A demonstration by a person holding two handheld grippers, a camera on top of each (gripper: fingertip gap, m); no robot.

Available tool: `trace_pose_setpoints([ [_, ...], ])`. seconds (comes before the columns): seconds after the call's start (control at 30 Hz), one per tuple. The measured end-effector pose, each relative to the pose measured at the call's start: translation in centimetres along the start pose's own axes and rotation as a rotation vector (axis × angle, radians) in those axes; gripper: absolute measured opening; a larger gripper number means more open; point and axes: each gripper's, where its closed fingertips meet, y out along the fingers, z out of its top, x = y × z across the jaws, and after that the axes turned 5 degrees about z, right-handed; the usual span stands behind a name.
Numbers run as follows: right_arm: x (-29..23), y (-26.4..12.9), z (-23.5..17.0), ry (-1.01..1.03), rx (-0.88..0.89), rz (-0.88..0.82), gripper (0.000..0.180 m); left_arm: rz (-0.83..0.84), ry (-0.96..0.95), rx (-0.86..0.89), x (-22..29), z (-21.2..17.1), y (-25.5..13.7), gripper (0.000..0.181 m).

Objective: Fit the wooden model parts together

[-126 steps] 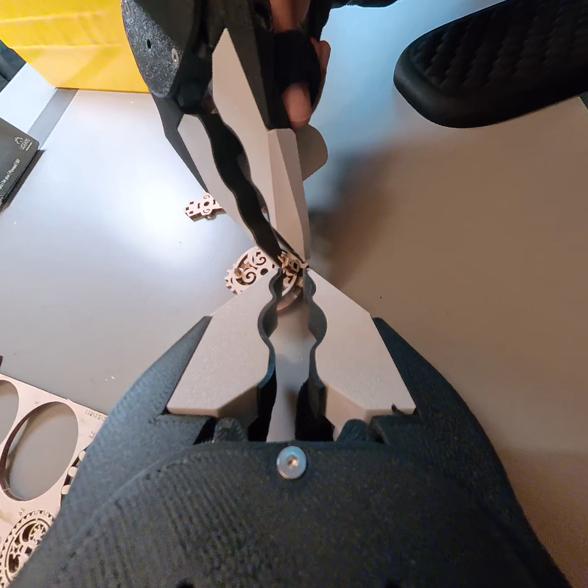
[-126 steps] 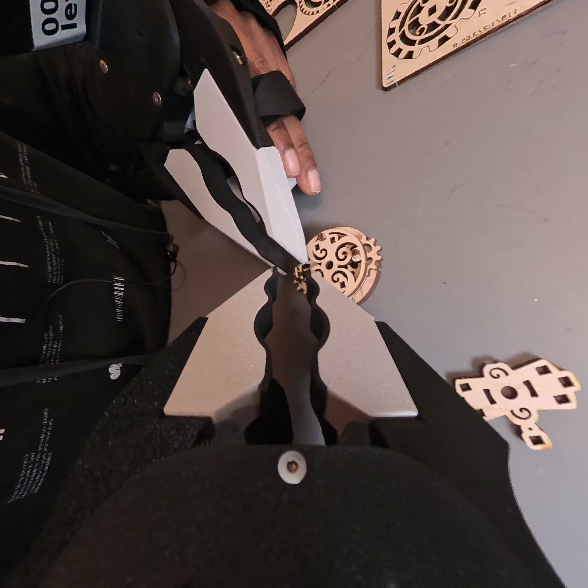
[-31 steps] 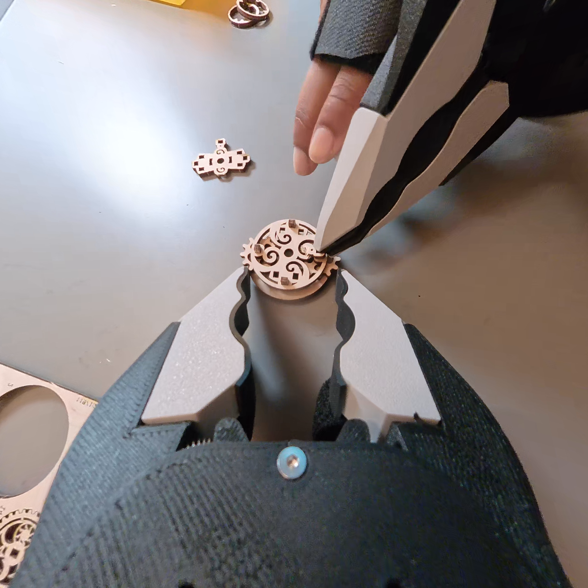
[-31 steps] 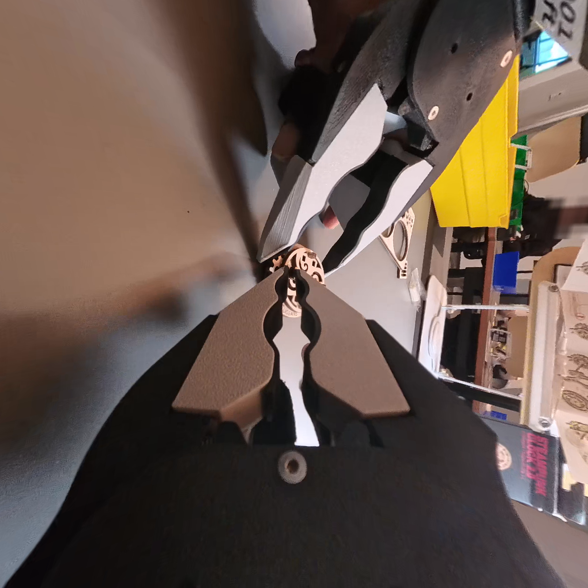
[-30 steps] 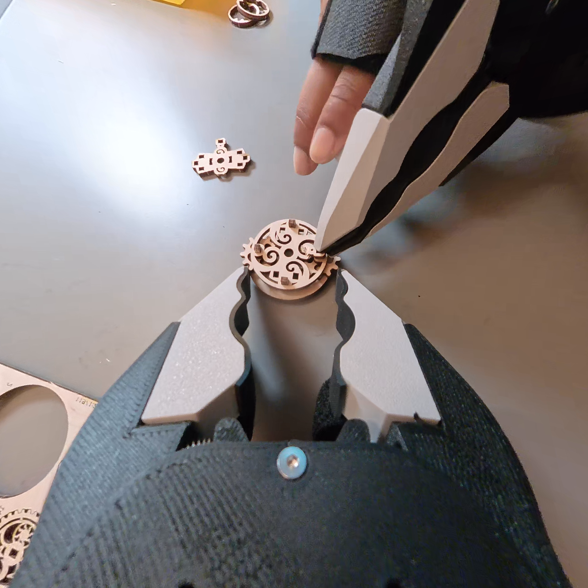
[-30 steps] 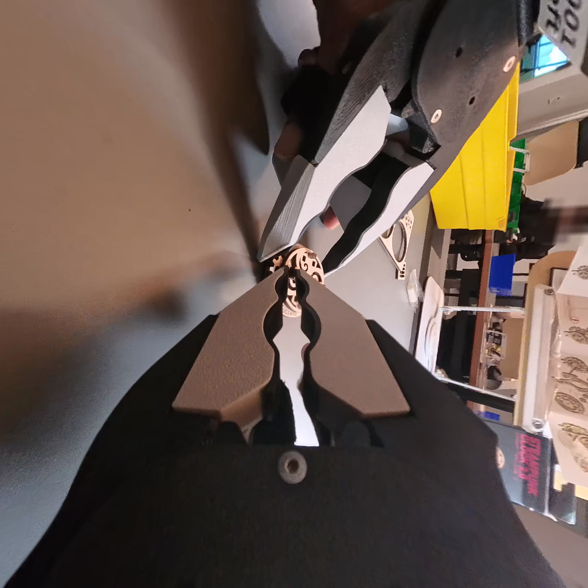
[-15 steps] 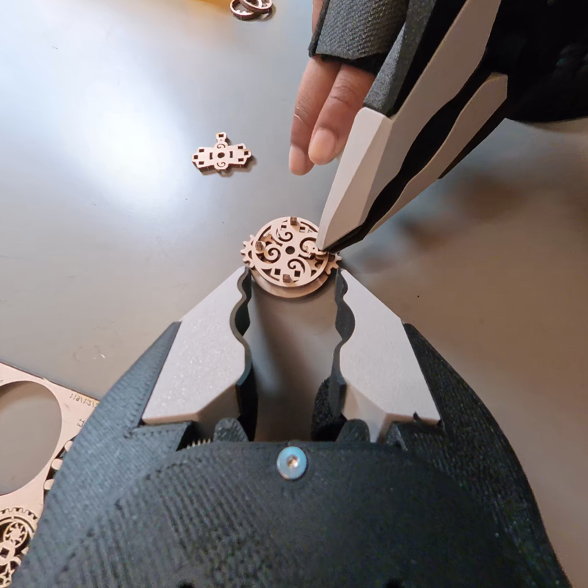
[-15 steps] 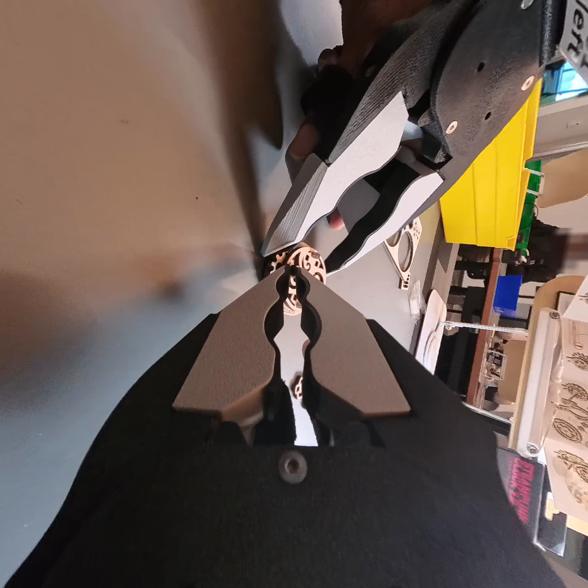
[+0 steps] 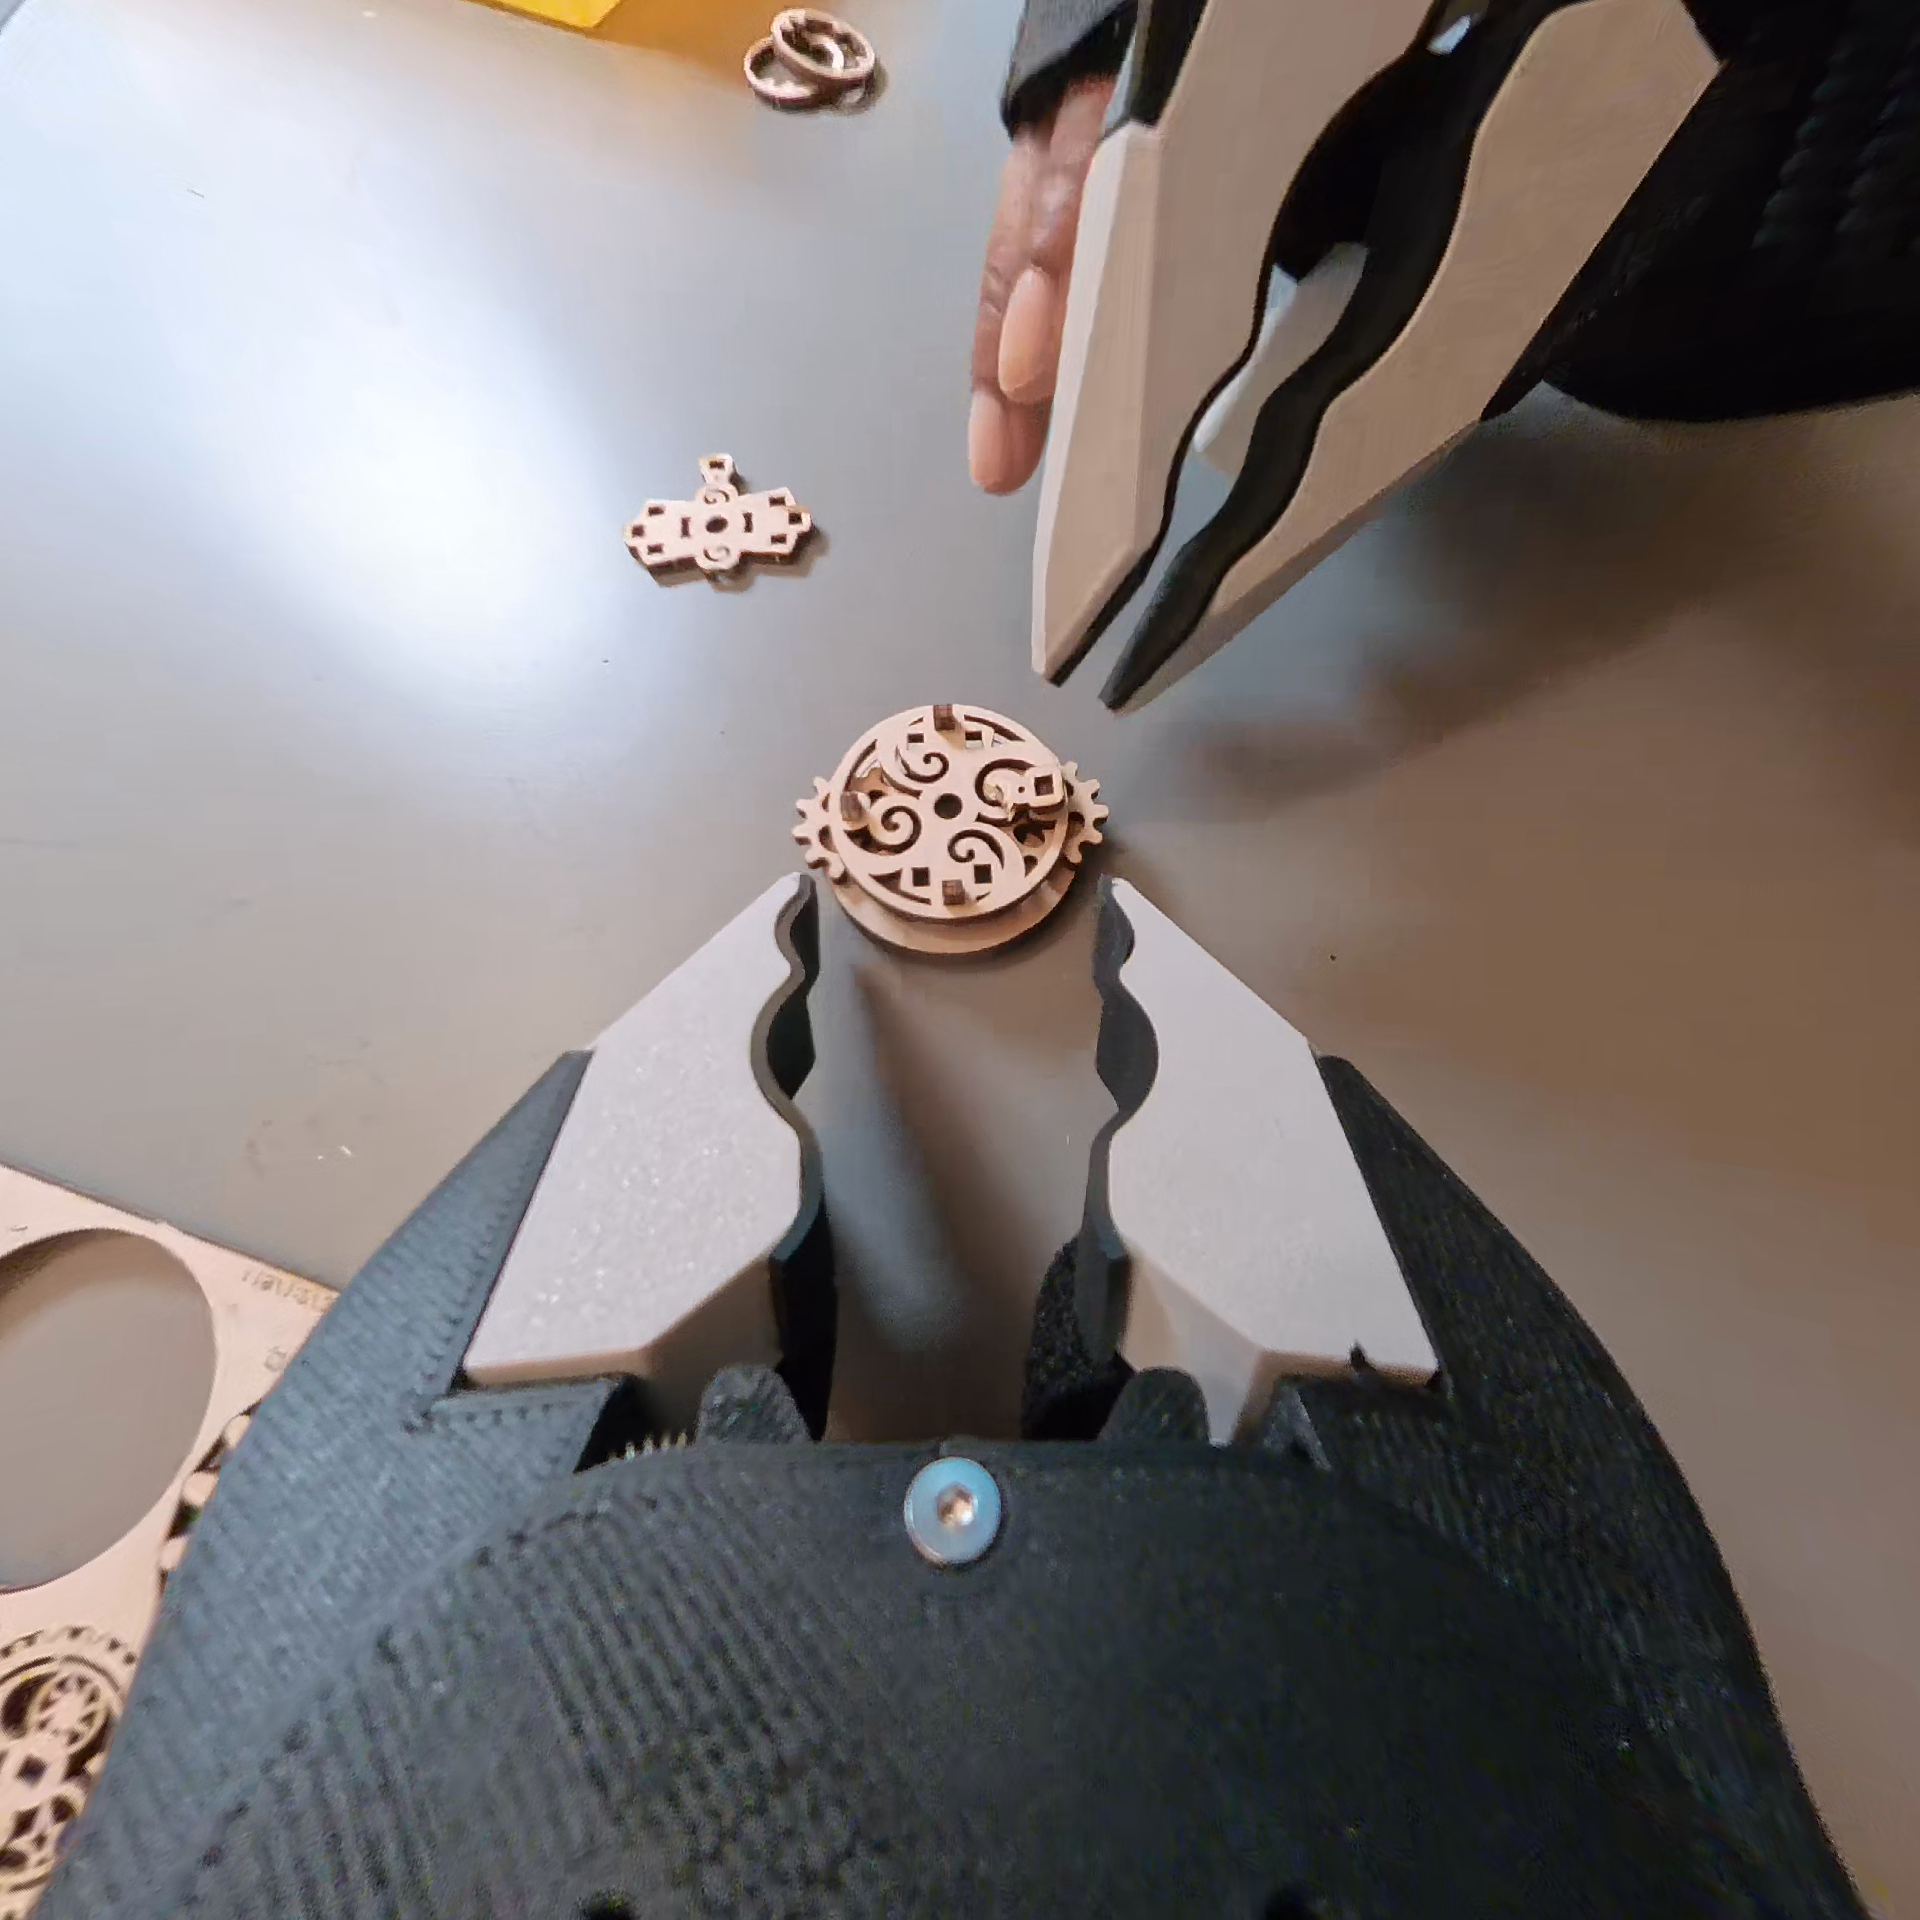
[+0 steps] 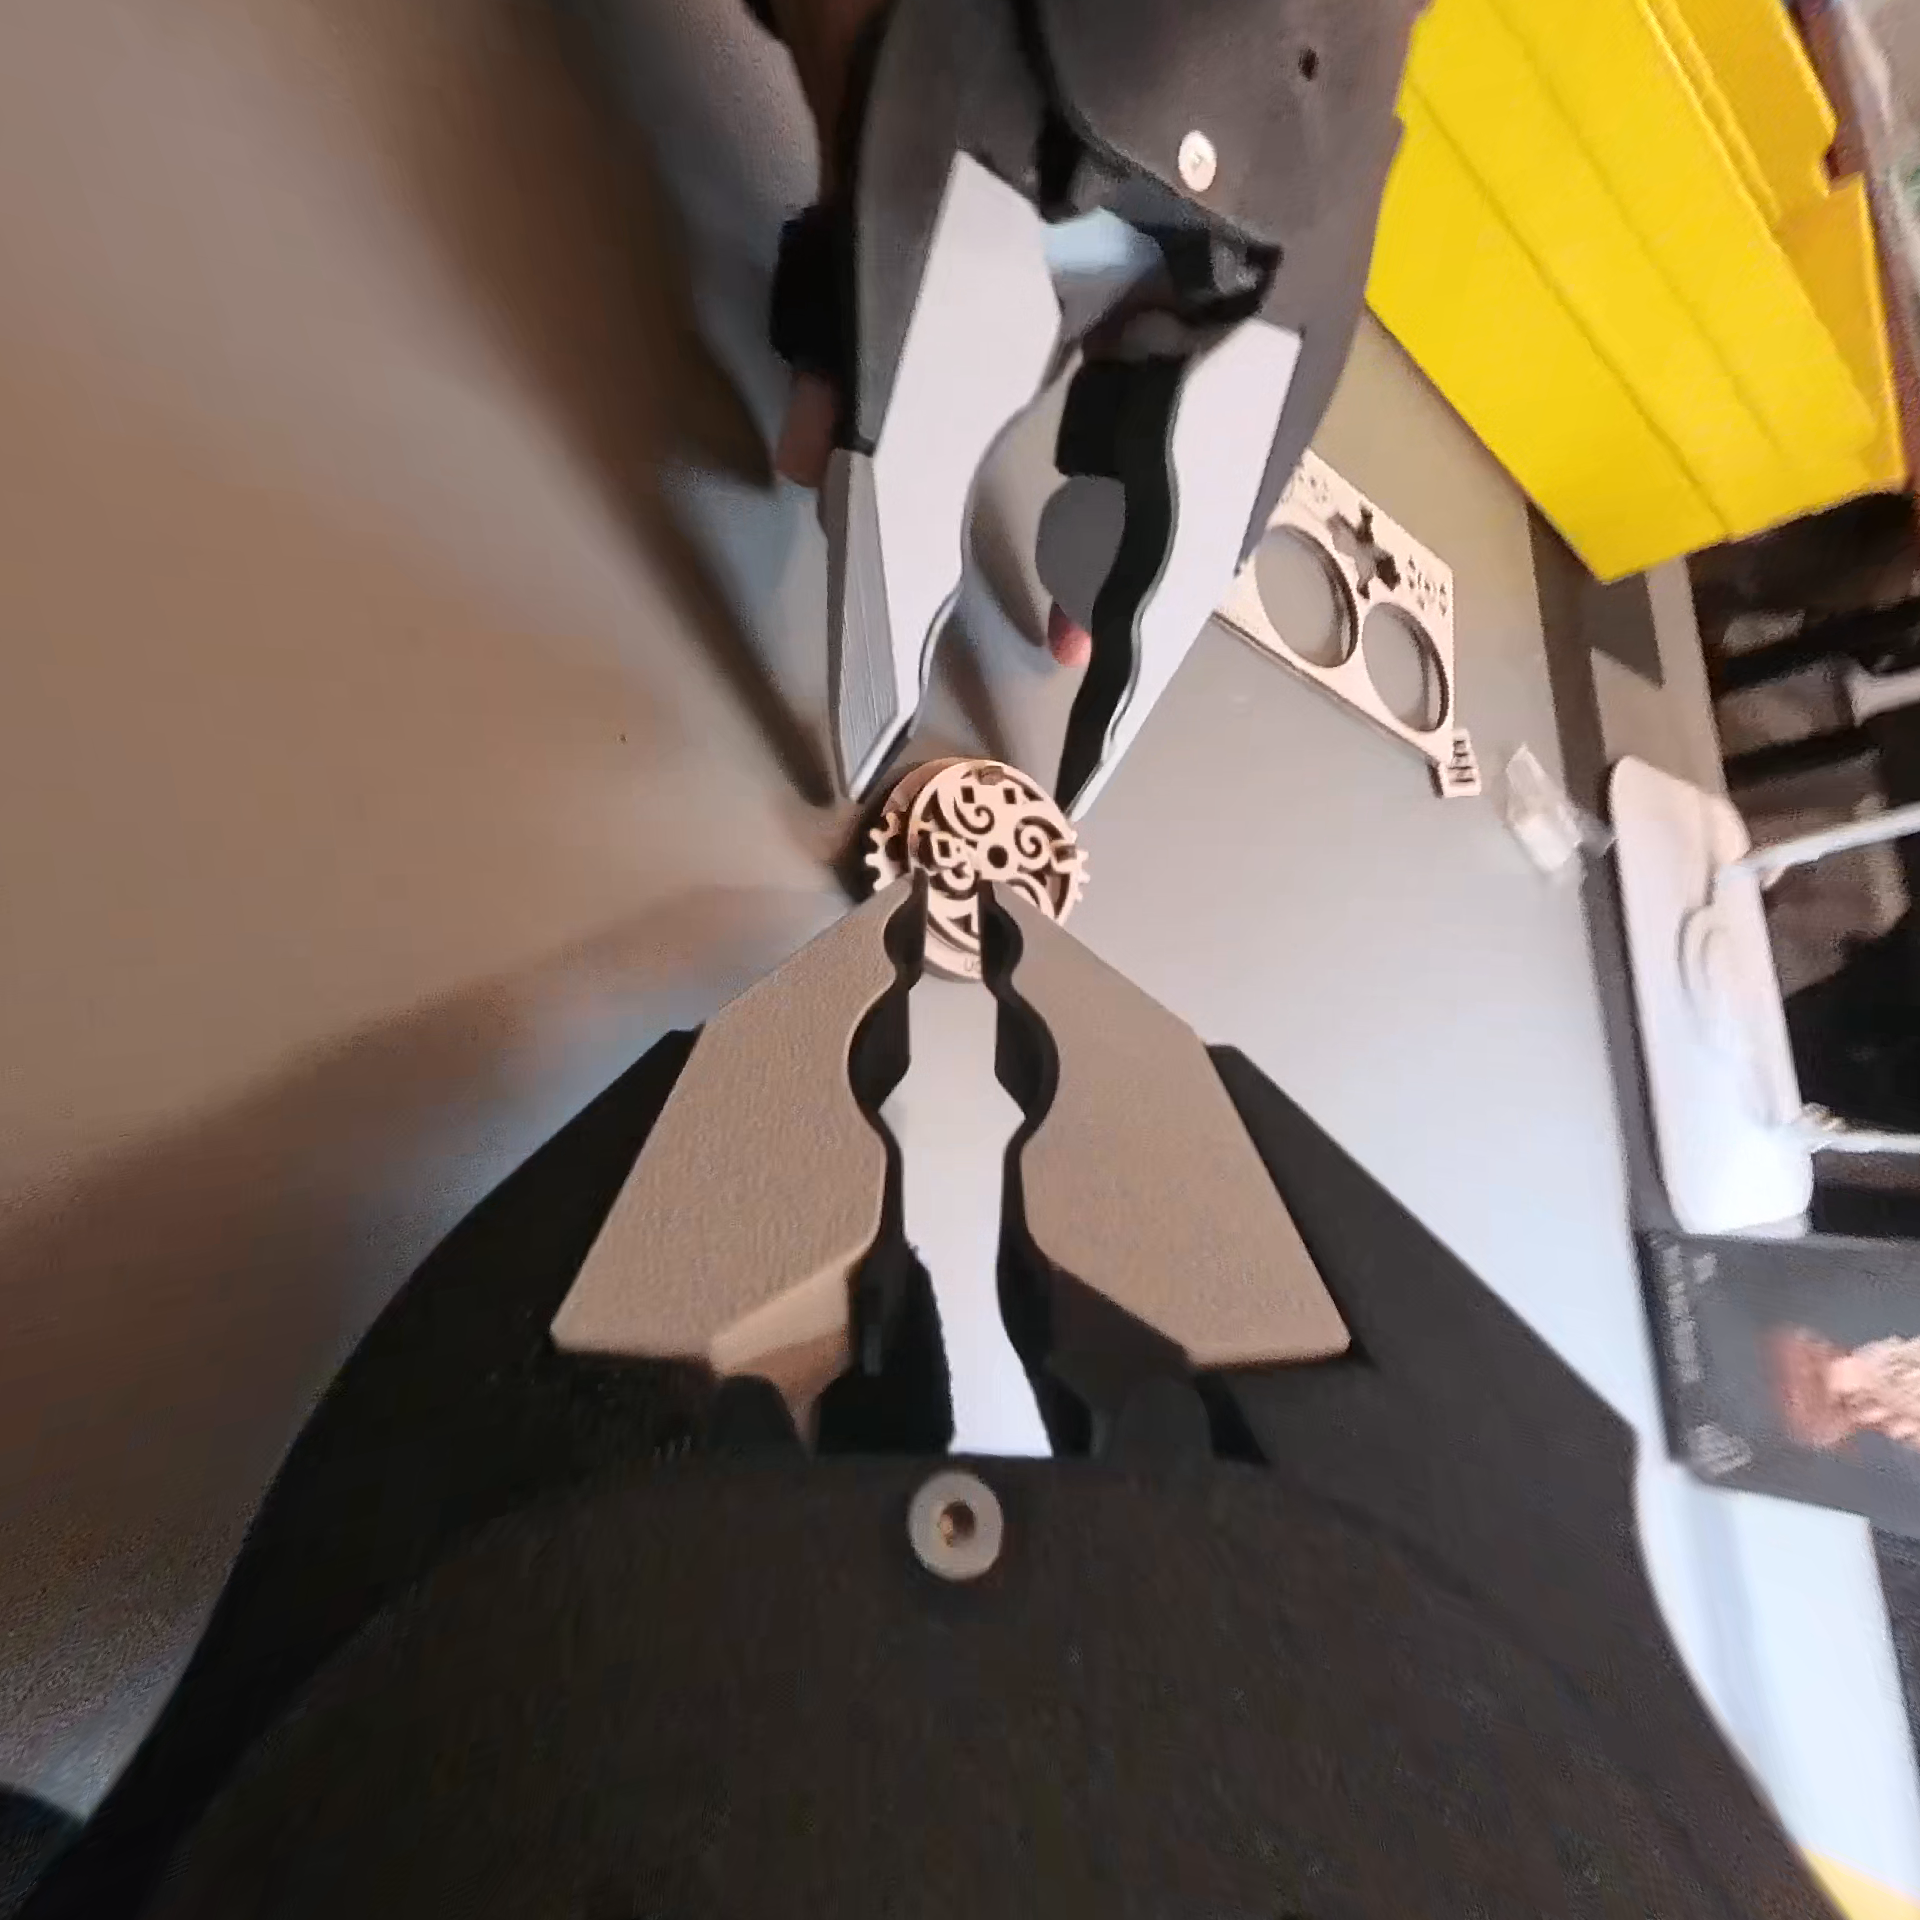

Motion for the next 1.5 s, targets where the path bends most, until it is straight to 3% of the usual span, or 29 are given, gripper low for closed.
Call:
trace_pose_setpoints([
  [0.03,-0.1,0.0,0.0,0.065,0.011,0.003,0.007,0.001,0.005,0.017,-0.2,0.3,-0.2,0.052],
  [0.23,-0.4,0.7,0.5,0.425,0.078,0.004,0.009,-0.093,0.047,0.045,-0.5,1.6,0.3,0.067],
  [0.33,-0.4,0.7,0.5,0.491,0.086,-0.012,0.010,-0.175,0.077,0.009,0.3,1.1,0.8,0.065],
  [0.63,-1.6,-0.1,0.0,0.550,0.072,0.013,0.012,-0.198,0.089,-0.099,2.7,-0.8,-1.6,0.050],
  [0.83,-2.1,-0.5,0.9,0.562,0.102,0.042,0.007,-0.196,0.063,-0.045,2.3,-0.2,-0.5,0.060],
  [1.0,-2.1,0.2,0.5,0.587,0.084,0.042,0.004,-0.223,0.074,-0.048,3.0,-0.3,0.0,0.051],
  [1.5,-2.2,0.3,0.2,0.573,-0.029,0.083,0.004,-0.208,0.071,-0.052,3.1,-0.3,0.0,0.051],
])
